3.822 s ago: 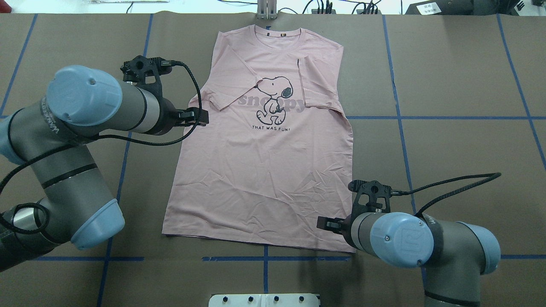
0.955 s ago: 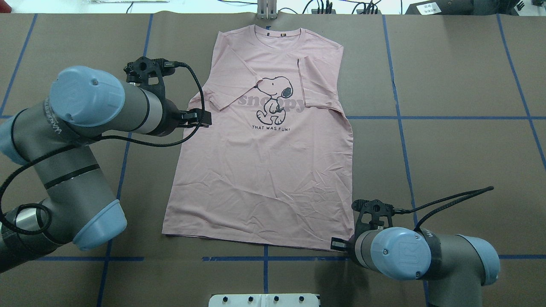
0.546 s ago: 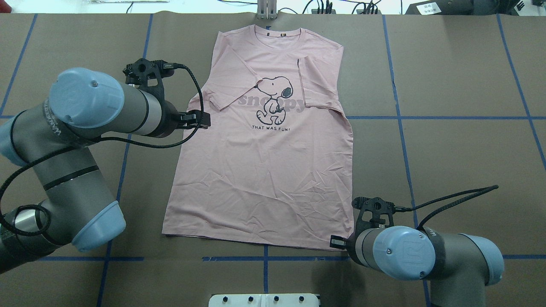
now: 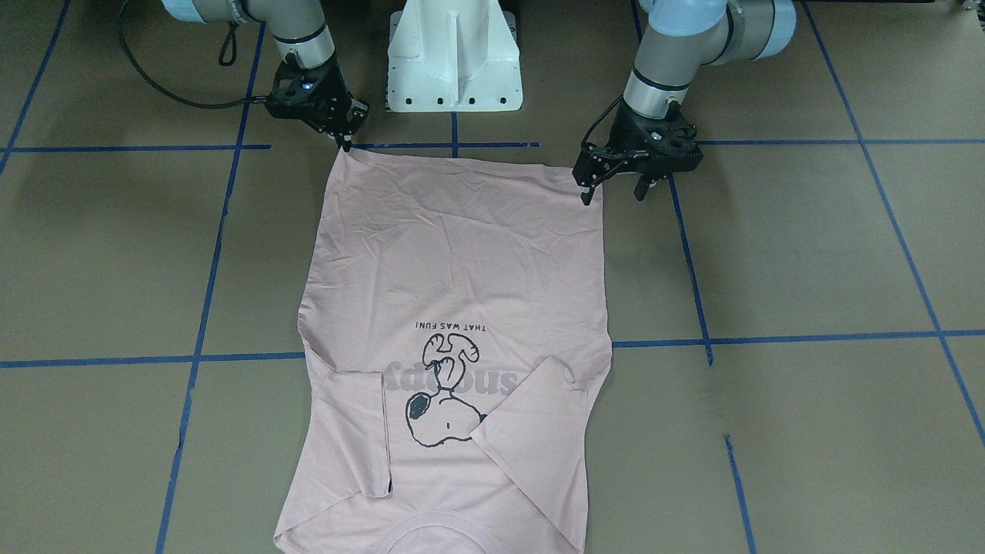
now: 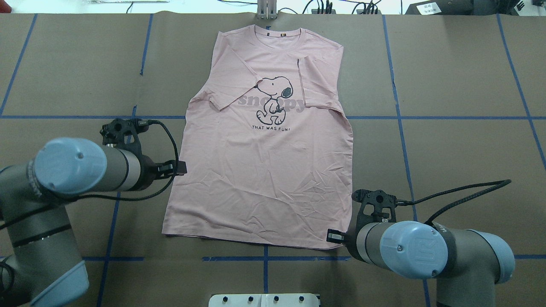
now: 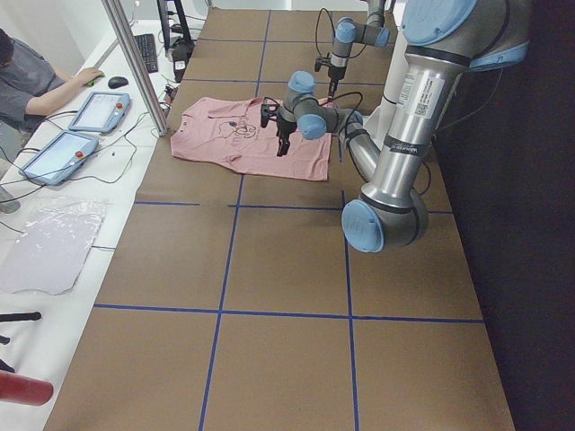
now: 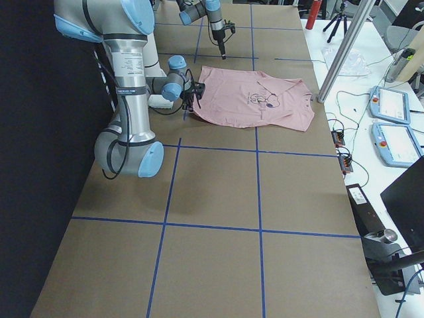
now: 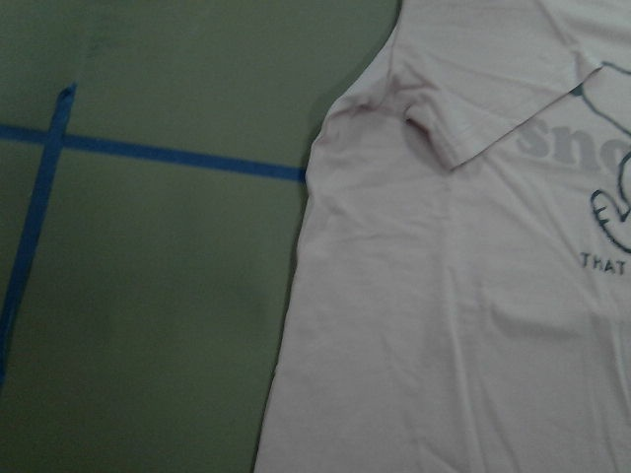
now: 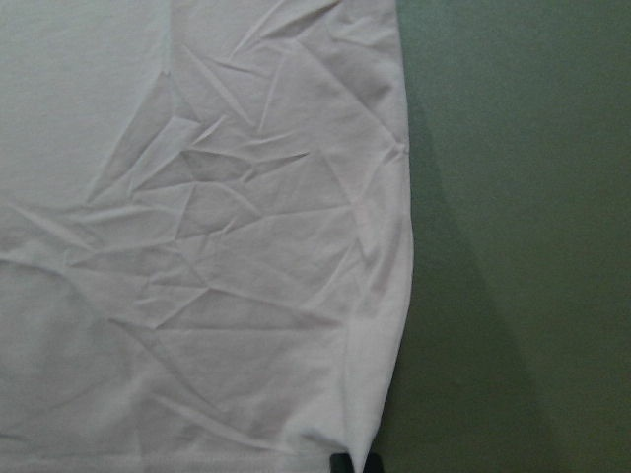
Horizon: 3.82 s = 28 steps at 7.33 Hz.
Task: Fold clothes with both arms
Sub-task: 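Grasp both hem corners nearest the robot with left and right grippers, then lift the hem with both grippers and fold it toward the collar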
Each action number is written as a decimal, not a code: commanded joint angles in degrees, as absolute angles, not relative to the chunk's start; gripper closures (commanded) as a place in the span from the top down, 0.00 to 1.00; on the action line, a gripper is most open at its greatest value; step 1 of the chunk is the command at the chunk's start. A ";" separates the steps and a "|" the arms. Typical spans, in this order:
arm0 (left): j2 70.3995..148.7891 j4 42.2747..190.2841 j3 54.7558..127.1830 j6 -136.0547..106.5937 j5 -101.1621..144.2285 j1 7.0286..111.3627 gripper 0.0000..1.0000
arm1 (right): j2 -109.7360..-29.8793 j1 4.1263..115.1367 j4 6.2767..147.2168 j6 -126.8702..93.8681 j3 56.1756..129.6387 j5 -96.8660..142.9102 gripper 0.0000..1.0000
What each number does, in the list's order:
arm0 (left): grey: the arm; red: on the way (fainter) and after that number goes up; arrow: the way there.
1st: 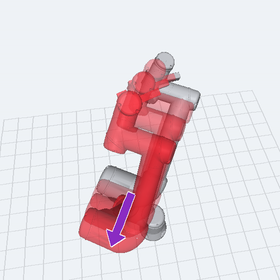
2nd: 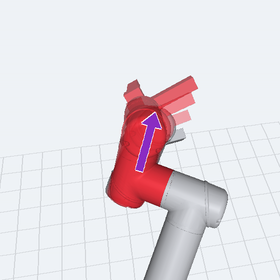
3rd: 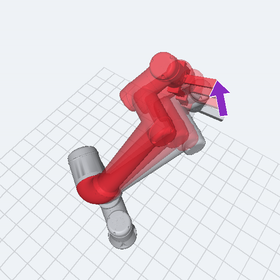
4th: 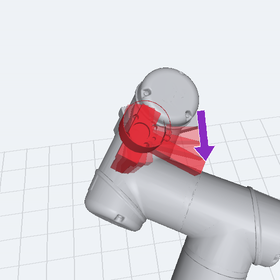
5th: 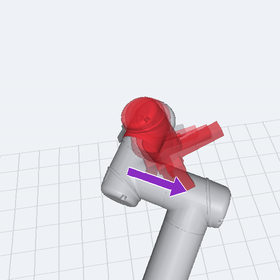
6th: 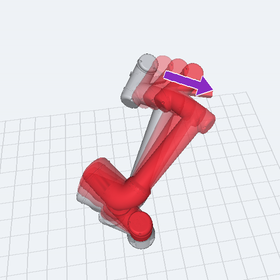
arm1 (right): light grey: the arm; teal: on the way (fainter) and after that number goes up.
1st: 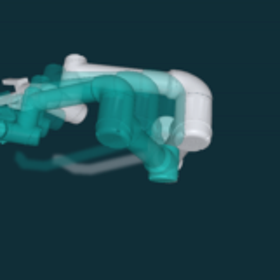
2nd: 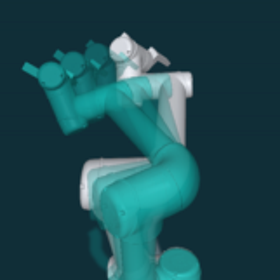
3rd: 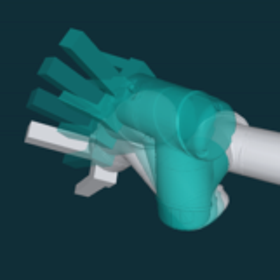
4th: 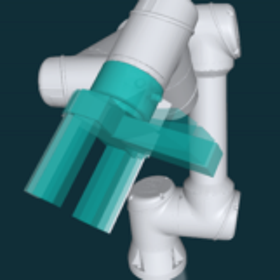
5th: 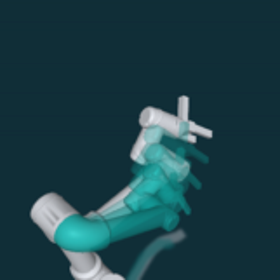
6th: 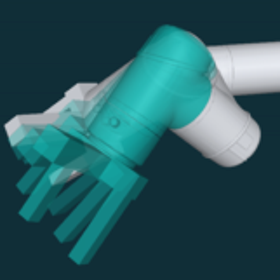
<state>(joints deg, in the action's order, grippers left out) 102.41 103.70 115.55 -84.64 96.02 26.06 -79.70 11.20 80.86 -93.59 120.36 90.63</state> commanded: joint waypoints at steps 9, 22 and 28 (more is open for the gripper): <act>98.88 102.39 113.82 -98.00 88.59 13.62 0.91 | -79.72 12.13 80.86 -93.43 120.76 90.79 0.00; 99.05 93.25 132.35 -102.45 88.86 7.24 0.00 | -90.16 7.77 81.30 -93.43 132.96 93.86 0.00; 102.81 85.16 137.14 -100.13 91.67 5.53 0.00 | -90.38 9.19 81.04 -90.57 137.91 93.60 0.00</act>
<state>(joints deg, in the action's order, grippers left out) 100.62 85.28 139.76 -101.70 91.64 5.11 -92.47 4.64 81.27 -94.28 138.66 93.38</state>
